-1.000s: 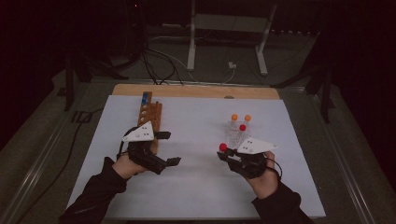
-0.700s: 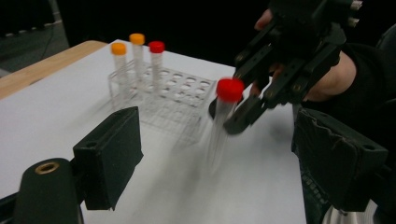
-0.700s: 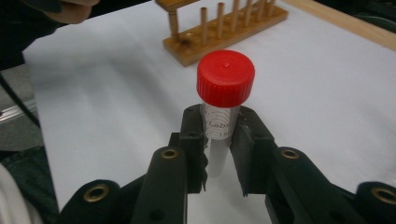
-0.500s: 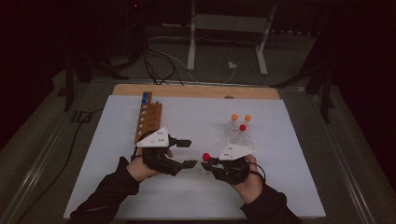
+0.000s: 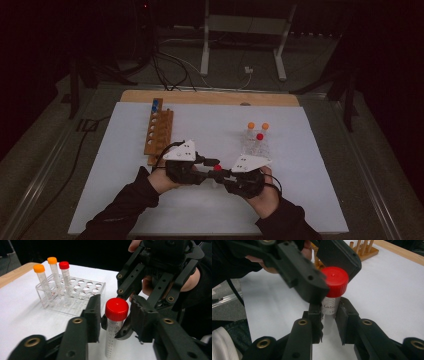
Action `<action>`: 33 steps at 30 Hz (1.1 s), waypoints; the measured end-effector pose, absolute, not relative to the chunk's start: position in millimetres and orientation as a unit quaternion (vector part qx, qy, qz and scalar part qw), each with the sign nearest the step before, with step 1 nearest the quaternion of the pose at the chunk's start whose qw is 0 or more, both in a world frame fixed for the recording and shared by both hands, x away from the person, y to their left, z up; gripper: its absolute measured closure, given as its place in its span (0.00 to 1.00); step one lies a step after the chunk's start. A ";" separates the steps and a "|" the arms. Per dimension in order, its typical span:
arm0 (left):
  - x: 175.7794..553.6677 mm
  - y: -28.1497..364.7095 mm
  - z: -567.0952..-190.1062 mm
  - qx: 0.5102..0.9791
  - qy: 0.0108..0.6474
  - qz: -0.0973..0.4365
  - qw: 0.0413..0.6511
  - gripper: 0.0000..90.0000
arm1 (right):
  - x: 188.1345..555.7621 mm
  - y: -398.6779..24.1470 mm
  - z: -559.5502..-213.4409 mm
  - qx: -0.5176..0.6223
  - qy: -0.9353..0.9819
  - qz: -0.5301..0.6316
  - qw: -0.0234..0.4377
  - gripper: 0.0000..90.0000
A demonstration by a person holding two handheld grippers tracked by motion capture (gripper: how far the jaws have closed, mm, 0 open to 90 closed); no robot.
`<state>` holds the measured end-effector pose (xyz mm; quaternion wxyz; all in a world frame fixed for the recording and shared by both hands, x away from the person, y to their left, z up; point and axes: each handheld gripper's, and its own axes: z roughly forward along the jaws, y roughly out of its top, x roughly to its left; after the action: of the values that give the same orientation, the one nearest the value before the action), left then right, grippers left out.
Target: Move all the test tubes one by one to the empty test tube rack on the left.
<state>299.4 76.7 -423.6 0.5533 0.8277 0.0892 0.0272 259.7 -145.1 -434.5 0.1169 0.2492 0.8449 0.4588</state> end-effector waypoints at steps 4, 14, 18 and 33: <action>298.2 76.8 -422.7 0.828 0.081 0.037 0.553 0.79 | 259.9 -145.2 -434.5 0.249 0.844 0.460 0.116 0.83; 312.3 99.2 -402.9 0.819 0.105 0.060 0.561 0.80 | 260.7 -153.9 -428.3 0.264 0.824 0.486 0.126 0.47; 321.2 113.0 -393.2 0.813 0.123 0.078 0.564 0.80 | 262.0 -158.9 -424.9 0.266 0.817 0.497 0.118 0.34; 357.9 167.8 -363.5 0.792 0.205 0.154 0.554 0.80 | 259.2 -162.8 -421.9 0.277 0.802 0.514 0.126 0.03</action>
<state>357.9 167.8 -363.5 0.5541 0.7919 0.2052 0.1544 259.2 -162.8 -421.9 0.1260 0.2772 0.8021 0.5137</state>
